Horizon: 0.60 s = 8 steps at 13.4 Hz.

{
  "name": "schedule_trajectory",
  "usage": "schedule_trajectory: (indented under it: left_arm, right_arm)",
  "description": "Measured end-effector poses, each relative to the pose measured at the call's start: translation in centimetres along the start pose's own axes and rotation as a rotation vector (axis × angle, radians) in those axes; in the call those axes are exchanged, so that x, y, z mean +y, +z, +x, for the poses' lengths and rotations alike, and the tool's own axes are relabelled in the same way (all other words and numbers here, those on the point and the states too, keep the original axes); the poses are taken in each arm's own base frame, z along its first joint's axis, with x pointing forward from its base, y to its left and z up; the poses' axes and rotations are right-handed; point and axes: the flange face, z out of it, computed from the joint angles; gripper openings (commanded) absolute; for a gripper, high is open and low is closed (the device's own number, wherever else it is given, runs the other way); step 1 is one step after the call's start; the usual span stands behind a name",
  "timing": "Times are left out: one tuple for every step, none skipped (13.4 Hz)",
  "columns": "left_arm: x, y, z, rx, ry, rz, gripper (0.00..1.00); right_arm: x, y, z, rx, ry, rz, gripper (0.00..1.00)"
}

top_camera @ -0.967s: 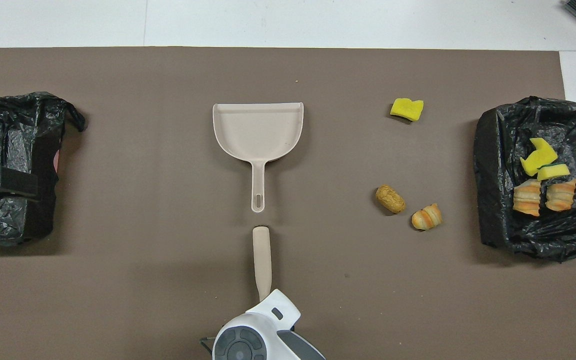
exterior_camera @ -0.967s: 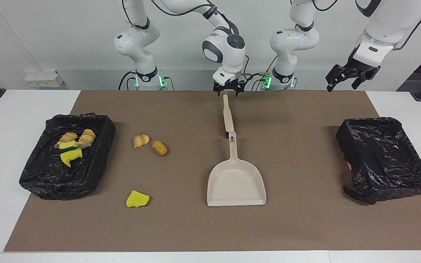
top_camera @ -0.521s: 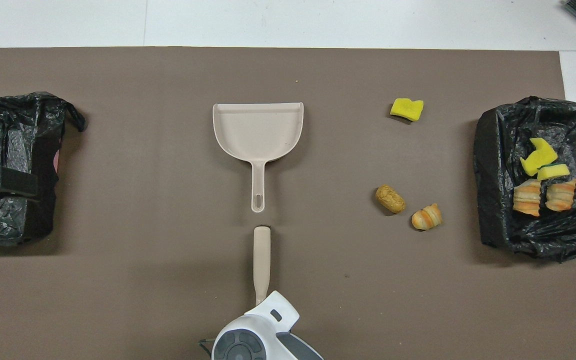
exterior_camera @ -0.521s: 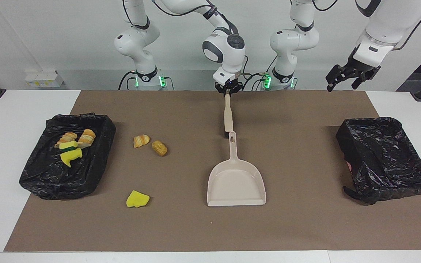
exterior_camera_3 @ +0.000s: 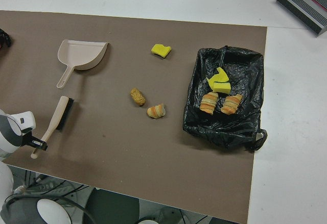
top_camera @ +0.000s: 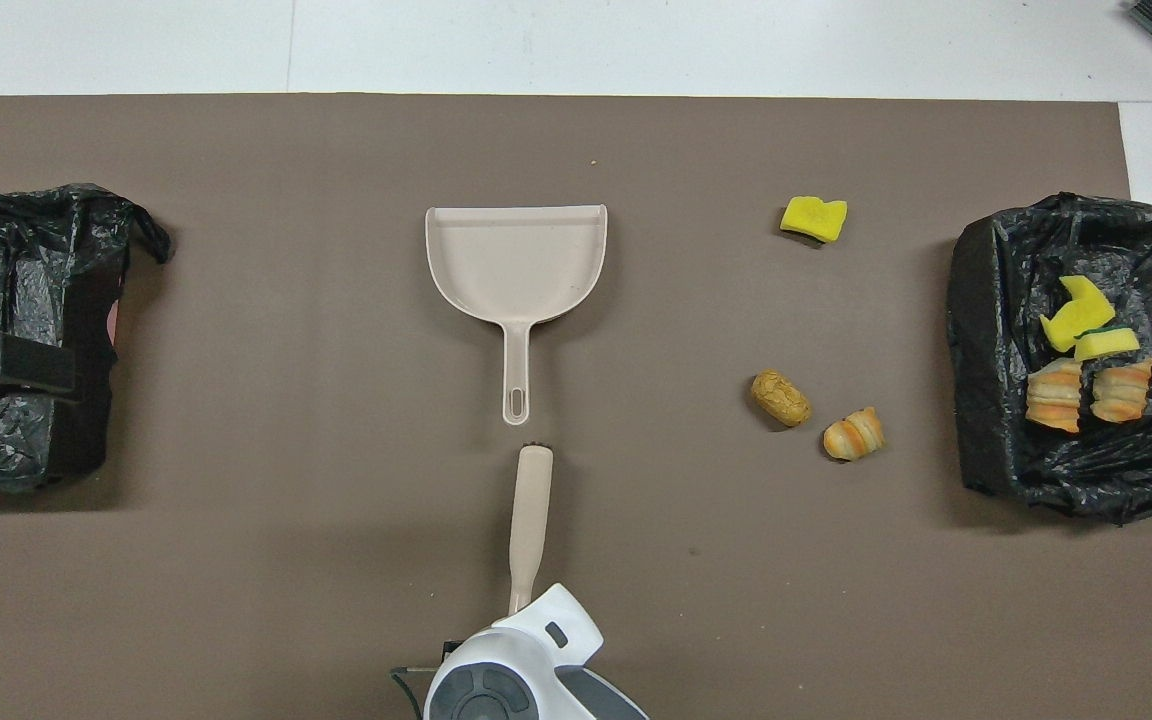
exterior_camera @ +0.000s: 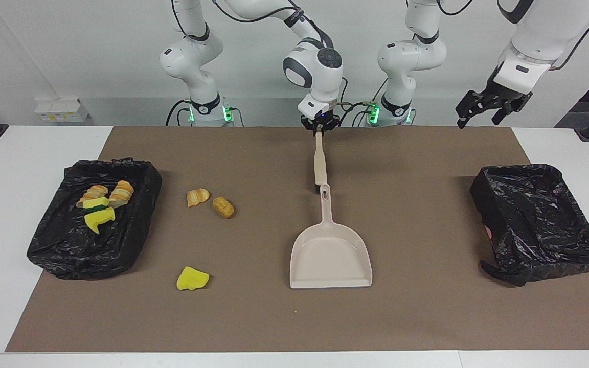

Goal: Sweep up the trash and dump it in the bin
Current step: 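Release the dustpan and draw the right gripper back toward the robot, then grasp the dustpan with the left gripper while the right gripper grasps the brush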

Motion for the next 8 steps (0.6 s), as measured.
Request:
schedule_trajectory:
  left_arm:
    - [0.1,0.0,0.0,0.002,0.003,0.0,1.0]
    - [0.4,0.0,0.0,0.004,0.018,0.0,1.0]
    - [0.6,0.0,0.0,0.004,0.049,0.001,1.0]
    - [0.6,0.0,0.0,0.004,0.091,0.001,1.0]
    - [0.5,0.0,0.0,0.004,0.122,0.001,1.0]
    - [0.5,0.0,0.0,0.005,0.142,0.001,1.0]
    - [0.6,-0.1,0.1,0.012,0.15,0.001,1.0]
    - [0.8,-0.1,0.3,0.028,0.155,0.0,1.0]
  right_arm:
    - [0.7,-1.0,0.3,-0.009,0.024,-0.017,0.0]
    - [2.2,-2.4,1.0,-0.026,0.049,-0.048,0.0]
    - [3.8,-4.0,1.8,-0.041,0.076,-0.073,0.0]
    - [5.5,-5.5,2.6,-0.054,0.096,-0.092,0.0]
    - [7.1,-6.8,3.3,-0.065,0.115,-0.107,0.0]
    - [8.5,-7.7,3.8,-0.076,0.138,-0.127,0.0]
    - [9.8,-7.9,4.4,-0.086,0.159,-0.155,0.0]
    - [11.0,-7.7,5.1,-0.087,0.176,-0.186,0.0]
